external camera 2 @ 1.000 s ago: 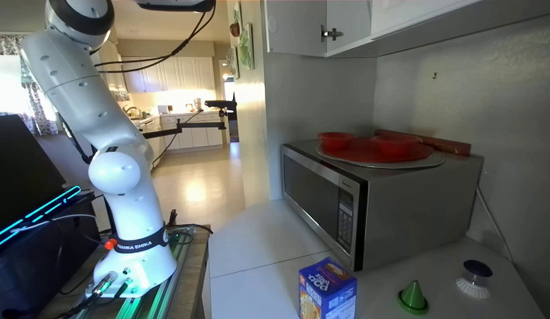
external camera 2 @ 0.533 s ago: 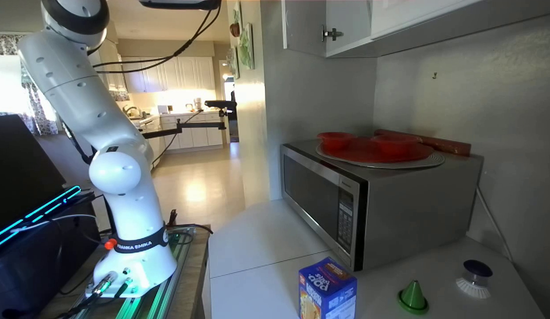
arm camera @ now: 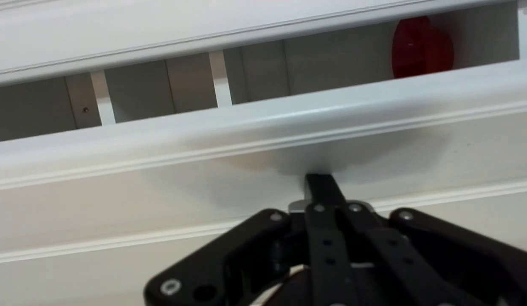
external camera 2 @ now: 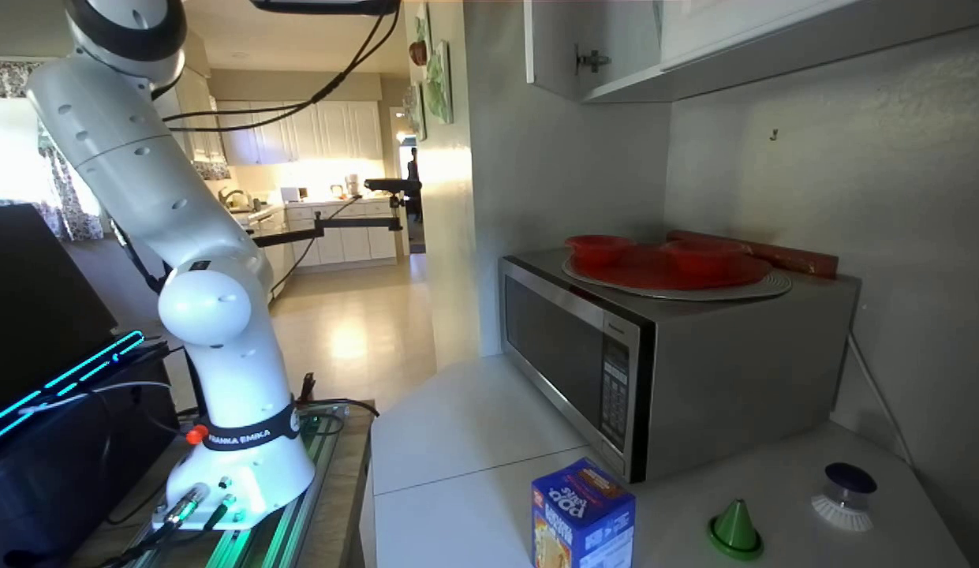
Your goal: Close the left door of the cabinet above the microwave.
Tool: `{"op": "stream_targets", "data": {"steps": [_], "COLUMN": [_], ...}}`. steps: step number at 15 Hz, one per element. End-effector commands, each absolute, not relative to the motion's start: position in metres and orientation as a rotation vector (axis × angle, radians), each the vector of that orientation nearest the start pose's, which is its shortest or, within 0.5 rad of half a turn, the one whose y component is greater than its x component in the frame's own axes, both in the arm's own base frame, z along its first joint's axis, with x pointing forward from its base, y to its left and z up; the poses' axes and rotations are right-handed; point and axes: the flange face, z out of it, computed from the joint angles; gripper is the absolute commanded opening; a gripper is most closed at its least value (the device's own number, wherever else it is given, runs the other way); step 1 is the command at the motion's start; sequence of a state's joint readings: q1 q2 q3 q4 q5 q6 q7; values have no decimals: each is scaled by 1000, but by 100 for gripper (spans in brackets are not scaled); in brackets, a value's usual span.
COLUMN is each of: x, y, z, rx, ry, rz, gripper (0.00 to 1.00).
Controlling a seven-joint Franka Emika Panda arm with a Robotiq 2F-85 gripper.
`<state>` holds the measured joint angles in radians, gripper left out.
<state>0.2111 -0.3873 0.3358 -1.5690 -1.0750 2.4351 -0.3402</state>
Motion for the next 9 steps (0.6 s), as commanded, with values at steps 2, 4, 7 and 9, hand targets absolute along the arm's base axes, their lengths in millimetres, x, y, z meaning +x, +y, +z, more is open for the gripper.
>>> {"op": "stream_targets", "data": {"steps": [2,4,7,9], "x": [342,348,359,368], "y": [258,258,257,256], "z": [921,925,929,932], "rx": [1320,1309,1307,1312], "ry": [987,987,984,979], "rz": [1316,1320,1320,1323], "gripper": [0,0,0,0]}}
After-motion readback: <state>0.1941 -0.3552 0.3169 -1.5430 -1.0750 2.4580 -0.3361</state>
